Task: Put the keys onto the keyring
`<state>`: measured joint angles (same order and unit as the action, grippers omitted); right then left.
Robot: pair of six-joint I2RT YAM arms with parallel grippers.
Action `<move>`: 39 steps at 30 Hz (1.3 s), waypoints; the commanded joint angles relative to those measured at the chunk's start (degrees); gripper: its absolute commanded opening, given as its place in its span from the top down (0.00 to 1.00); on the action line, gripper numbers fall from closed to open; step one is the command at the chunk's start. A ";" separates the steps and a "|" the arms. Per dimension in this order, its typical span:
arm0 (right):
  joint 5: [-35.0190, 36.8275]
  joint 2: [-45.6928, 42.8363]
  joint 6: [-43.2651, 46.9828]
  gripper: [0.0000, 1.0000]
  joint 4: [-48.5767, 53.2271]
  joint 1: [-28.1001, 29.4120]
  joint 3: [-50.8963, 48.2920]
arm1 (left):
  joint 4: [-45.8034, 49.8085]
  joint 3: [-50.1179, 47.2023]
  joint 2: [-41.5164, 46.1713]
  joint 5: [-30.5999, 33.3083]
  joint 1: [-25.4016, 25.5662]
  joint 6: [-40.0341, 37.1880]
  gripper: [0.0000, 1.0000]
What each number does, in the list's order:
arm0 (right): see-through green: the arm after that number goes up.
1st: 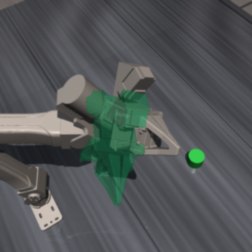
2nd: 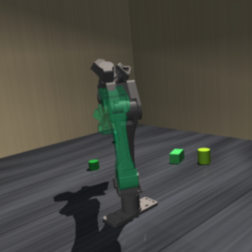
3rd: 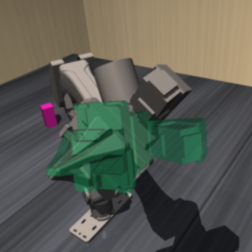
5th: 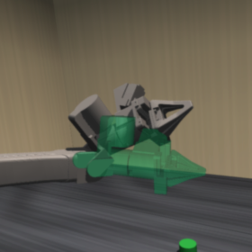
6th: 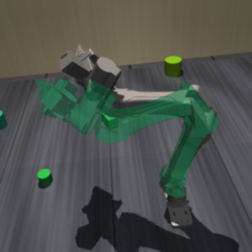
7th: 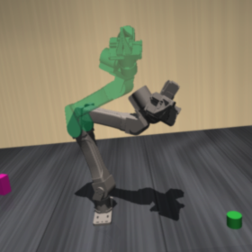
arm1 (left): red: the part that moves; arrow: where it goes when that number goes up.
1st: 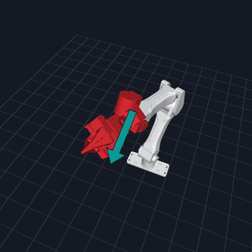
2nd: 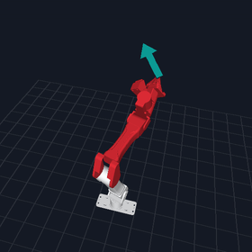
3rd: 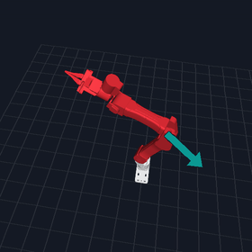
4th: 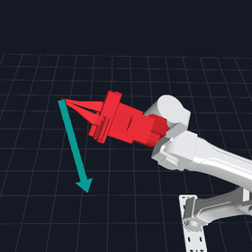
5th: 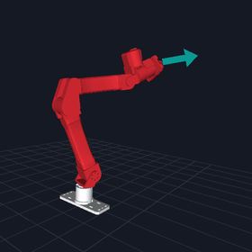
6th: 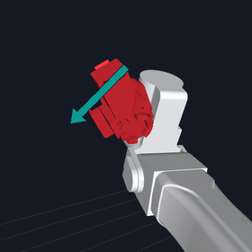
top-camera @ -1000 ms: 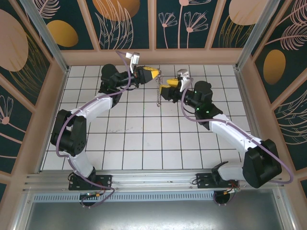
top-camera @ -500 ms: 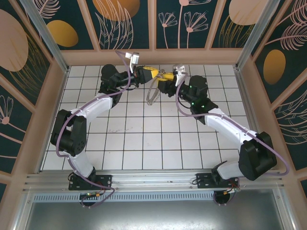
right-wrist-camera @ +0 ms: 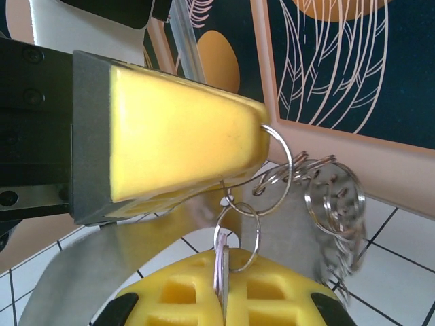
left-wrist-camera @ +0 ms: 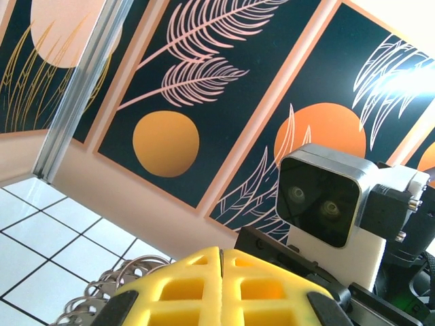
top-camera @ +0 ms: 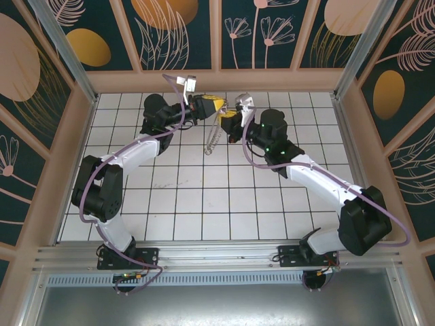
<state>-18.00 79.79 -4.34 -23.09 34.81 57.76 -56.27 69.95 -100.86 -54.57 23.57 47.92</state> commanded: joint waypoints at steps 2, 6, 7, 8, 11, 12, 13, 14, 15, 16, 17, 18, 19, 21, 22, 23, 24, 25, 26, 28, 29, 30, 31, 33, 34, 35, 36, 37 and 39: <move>-1.15 -0.19 1.33 1.00 0.68 1.62 0.90 | -5.83 -0.34 1.94 2.74 0.16 1.98 1.00; -2.30 1.49 1.87 1.00 2.14 2.43 2.78 | -7.37 -0.78 1.63 2.81 0.16 3.00 1.00; -2.36 1.60 1.88 0.93 2.49 2.46 2.97 | -7.51 -0.86 1.60 2.88 0.16 3.06 1.00; -2.23 1.37 1.94 0.84 2.69 2.44 2.95 | -7.47 -0.95 1.72 2.84 0.16 3.06 1.00; -1.86 -0.53 2.12 0.61 3.46 2.22 1.71 | -7.20 -1.13 1.81 2.85 0.16 2.75 1.00; -1.95 -1.62 2.07 0.58 3.72 2.12 0.99 | -7.05 -1.14 1.88 2.85 0.14 2.55 1.00; -2.19 -2.84 1.79 0.57 3.84 1.79 0.09 | -6.95 -1.13 1.89 2.82 0.16 2.37 1.00; -2.62 -4.38 1.30 0.56 3.63 1.36 -1.22 | -6.90 -1.13 1.89 2.87 0.16 2.32 1.00; -3.10 -5.67 0.67 0.56 3.27 0.80 -2.37 | -6.90 -1.13 1.89 2.88 0.16 2.31 1.00; -3.62 -7.32 -0.29 0.56 2.61 -0.08 -3.75 | -6.87 -1.13 1.89 2.79 0.15 2.24 1.00; -4.11 -9.01 -1.43 0.56 1.71 -1.14 -5.33 | -6.87 -1.05 1.81 2.67 0.16 2.10 1.00; -4.53 -10.40 -2.74 0.55 0.51 -2.20 -6.75 | -6.96 -1.05 1.81 2.59 0.16 2.11 1.00; -5.27 -11.93 -4.50 0.54 -1.21 -3.13 -8.40 | -6.89 -1.11 1.81 2.45 0.17 2.01 1.00; -6.70 -14.28 -8.87 0.53 -5.59 -6.71 -11.27 | -6.59 -1.22 1.98 2.28 0.16 1.70 1.00; -7.32 -14.98 -11.23 0.52 -7.55 -8.27 -12.14 | -6.43 -1.31 2.11 2.13 0.16 1.50 1.00; -8.01 -15.11 -13.17 0.53 -9.10 -9.73 -12.49 | -6.32 -1.40 2.22 2.01 0.16 1.38 1.00; -8.28 -15.08 -14.72 0.53 -10.11 -10.59 -12.49 | -6.14 -1.48 2.32 1.90 0.16 1.10 1.00; -8.28 -14.63 -16.23 0.54 -10.98 -11.34 -12.25 | -5.89 -1.65 2.33 1.99 0.16 0.90 1.00; -8.61 -13.97 -17.36 0.56 -11.63 -11.72 -11.56 | -5.80 -1.75 2.33 1.91 0.16 0.73 1.00; -9.31 -12.04 -18.75 0.60 -12.11 -11.95 -9.81 | -5.69 -1.75 2.33 1.79 0.16 0.54 1.00; -9.92 -10.81 -19.32 0.65 -12.33 -11.95 -8.65 | -5.68 -1.75 2.32 1.74 0.16 0.59 1.00; -10.43 -9.67 -20.02 0.69 -12.77 -11.95 -7.81 | -5.65 -1.75 2.27 1.63 0.16 0.57 1.00; -10.86 -8.57 -20.69 0.73 -13.30 -11.85 -6.97 | -5.56 -1.72 2.29 1.61 0.16 0.59 1.00; -11.58 -6.42 -21.75 0.80 -14.21 -11.73 -5.52 | -5.51 -1.67 2.32 1.61 0.16 0.52 1.00; -11.79 -5.40 -22.08 0.83 -14.47 -11.42 -4.90 | -5.47 -1.66 2.32 1.62 0.16 0.53 1.00; -12.03 -4.45 -22.37 0.85 -14.82 -11.13 -4.18 | -5.48 -1.58 2.33 1.64 0.23 0.51 1.00; -12.08 -3.72 -22.46 0.86 -15.03 -10.83 -3.66 | -5.37 -1.57 2.30 1.64 0.25 0.51 1.00; -12.06 -2.98 -22.41 0.86 -14.98 -10.28 -3.06 | -5.35 -1.49 2.27 1.65 0.25 0.45 1.00; -12.23 -1.82 -22.14 0.90 -14.97 -9.02 -1.98 | -5.24 -1.41 2.33 1.70 0.25 0.37 1.00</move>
<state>-28.40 76.99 -25.06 -34.39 24.23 52.64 -59.53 68.12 -100.75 -52.45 23.59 49.58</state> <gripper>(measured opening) 0.108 0.045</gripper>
